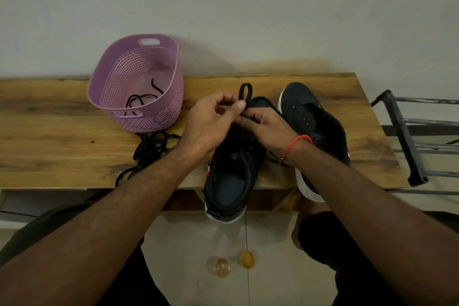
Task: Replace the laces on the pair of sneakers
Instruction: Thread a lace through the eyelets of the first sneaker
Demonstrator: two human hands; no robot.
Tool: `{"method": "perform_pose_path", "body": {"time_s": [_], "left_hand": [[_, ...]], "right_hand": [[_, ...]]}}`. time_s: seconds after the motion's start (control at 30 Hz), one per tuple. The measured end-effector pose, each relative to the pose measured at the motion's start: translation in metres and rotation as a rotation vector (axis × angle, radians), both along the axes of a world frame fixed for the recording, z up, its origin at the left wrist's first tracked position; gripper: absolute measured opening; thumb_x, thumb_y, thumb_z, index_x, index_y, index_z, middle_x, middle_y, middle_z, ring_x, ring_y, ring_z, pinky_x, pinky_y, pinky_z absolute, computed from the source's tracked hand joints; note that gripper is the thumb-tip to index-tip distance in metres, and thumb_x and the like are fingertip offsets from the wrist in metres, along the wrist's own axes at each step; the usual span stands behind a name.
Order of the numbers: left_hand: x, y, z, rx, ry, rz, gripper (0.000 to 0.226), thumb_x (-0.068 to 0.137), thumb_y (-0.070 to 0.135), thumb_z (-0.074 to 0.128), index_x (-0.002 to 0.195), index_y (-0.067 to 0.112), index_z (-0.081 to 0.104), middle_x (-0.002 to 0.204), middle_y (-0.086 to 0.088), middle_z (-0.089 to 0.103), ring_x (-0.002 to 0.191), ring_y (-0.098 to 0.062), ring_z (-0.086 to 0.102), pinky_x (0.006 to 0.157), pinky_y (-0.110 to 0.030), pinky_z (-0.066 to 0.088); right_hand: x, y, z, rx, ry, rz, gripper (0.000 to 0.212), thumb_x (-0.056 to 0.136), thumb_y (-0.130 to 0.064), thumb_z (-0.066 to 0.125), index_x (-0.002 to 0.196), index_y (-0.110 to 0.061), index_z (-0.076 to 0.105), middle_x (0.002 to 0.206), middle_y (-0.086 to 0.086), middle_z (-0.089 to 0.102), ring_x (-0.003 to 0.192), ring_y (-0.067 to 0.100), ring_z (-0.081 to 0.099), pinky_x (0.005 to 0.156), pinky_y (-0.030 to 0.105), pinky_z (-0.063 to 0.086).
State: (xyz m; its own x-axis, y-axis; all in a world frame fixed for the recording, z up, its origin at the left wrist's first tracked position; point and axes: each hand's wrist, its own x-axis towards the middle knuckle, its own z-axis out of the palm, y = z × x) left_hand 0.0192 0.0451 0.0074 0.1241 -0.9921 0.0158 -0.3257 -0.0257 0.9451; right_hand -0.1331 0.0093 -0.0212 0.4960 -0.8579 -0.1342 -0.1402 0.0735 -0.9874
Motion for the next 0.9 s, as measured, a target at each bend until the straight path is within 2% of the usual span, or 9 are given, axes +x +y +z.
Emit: {"method": "perform_pose_path", "body": {"time_s": [0.1, 0.23, 0.4, 0.57, 0.63, 0.7, 0.77, 0.83, 0.9], "left_hand": [[0.002, 0.001, -0.007, 0.118, -0.132, -0.112, 0.039, 0.095, 0.029, 0.069, 0.13, 0.018, 0.056, 0.118, 0.0, 0.064, 0.101, -0.018, 0.067, 0.089, -0.042, 0.059], [0.016, -0.002, -0.012, 0.135, -0.359, -0.141, 0.049, 0.095, 0.018, 0.065, 0.141, 0.027, 0.049, 0.133, 0.0, 0.052, 0.097, -0.017, 0.061, 0.074, -0.033, 0.057], [0.02, -0.001, -0.015, 0.237, -0.39, -0.106, 0.046, 0.096, 0.013, 0.057, 0.138, 0.029, 0.049, 0.129, -0.003, 0.056, 0.106, -0.018, 0.061, 0.085, -0.04, 0.058], [0.03, -0.002, -0.01, 0.284, -0.433, -0.106, 0.051, 0.094, 0.013, 0.061, 0.136, 0.04, 0.05, 0.129, -0.002, 0.049, 0.11, -0.019, 0.057, 0.081, -0.033, 0.056], [0.029, 0.002, -0.008, 0.22, -0.494, -0.159, 0.05, 0.094, 0.016, 0.063, 0.135, 0.044, 0.054, 0.135, 0.002, 0.039, 0.12, -0.018, 0.049, 0.085, -0.029, 0.053], [0.025, 0.007, -0.008, 0.1, -0.648, -0.168, 0.034, 0.095, 0.031, 0.067, 0.128, 0.041, 0.063, 0.14, 0.005, 0.039, 0.125, -0.018, 0.046, 0.095, -0.041, 0.052], [0.023, 0.008, -0.006, -0.002, -0.766, -0.103, 0.025, 0.092, 0.045, 0.067, 0.116, 0.039, 0.072, 0.133, 0.009, 0.047, 0.121, -0.018, 0.049, 0.095, -0.052, 0.049], [0.023, 0.006, -0.004, -0.107, -0.757, -0.027, 0.023, 0.09, 0.048, 0.067, 0.11, 0.039, 0.074, 0.12, 0.012, 0.054, 0.113, -0.016, 0.053, 0.092, -0.05, 0.047], [0.022, 0.003, 0.0, -0.197, -0.568, 0.06, 0.02, 0.092, 0.04, 0.069, 0.11, 0.034, 0.076, 0.106, 0.014, 0.062, 0.102, -0.01, 0.059, 0.09, -0.042, 0.051]], "right_hand": [[0.0, 0.001, 0.002, 0.01, -0.03, -0.062, 0.022, 0.101, -0.016, 0.053, 0.096, -0.018, 0.074, 0.081, 0.0, 0.071, 0.063, 0.006, 0.057, 0.055, 0.018, 0.043], [0.001, -0.002, 0.01, 0.156, -0.262, -0.208, 0.022, 0.103, -0.011, 0.048, 0.097, -0.003, 0.068, 0.093, 0.009, 0.073, 0.06, 0.01, 0.047, 0.048, 0.02, 0.033], [-0.019, -0.02, 0.031, 0.258, -0.556, -0.352, 0.022, 0.105, -0.02, 0.044, 0.101, -0.008, 0.063, 0.079, 0.003, 0.07, 0.054, 0.011, 0.048, 0.045, 0.021, 0.03], [-0.031, -0.028, 0.04, 0.357, -0.806, -0.407, 0.025, 0.106, -0.027, 0.04, 0.101, -0.013, 0.06, 0.064, -0.003, 0.058, 0.046, 0.007, 0.042, 0.044, 0.02, 0.028], [-0.029, -0.026, 0.041, 0.373, -0.803, -0.401, 0.025, 0.106, -0.027, 0.04, 0.1, -0.012, 0.059, 0.063, -0.003, 0.057, 0.045, 0.007, 0.042, 0.043, 0.019, 0.029], [-0.024, -0.023, 0.043, 0.374, -0.793, -0.387, 0.025, 0.107, -0.025, 0.039, 0.102, -0.01, 0.058, 0.065, -0.001, 0.06, 0.045, 0.007, 0.044, 0.042, 0.019, 0.032], [-0.02, -0.022, 0.044, 0.346, -0.733, -0.389, 0.028, 0.107, -0.025, 0.038, 0.106, -0.008, 0.059, 0.074, 0.004, 0.067, 0.05, 0.009, 0.047, 0.044, 0.02, 0.034], [-0.018, -0.019, 0.042, 0.302, -0.593, -0.394, 0.031, 0.108, -0.025, 0.037, 0.116, -0.003, 0.059, 0.091, 0.011, 0.073, 0.057, 0.011, 0.049, 0.05, 0.022, 0.035], [-0.013, -0.014, 0.035, 0.288, -0.455, -0.367, 0.029, 0.106, -0.016, 0.041, 0.125, -0.001, 0.056, 0.103, 0.015, 0.071, 0.06, 0.013, 0.049, 0.051, 0.024, 0.033]]}}
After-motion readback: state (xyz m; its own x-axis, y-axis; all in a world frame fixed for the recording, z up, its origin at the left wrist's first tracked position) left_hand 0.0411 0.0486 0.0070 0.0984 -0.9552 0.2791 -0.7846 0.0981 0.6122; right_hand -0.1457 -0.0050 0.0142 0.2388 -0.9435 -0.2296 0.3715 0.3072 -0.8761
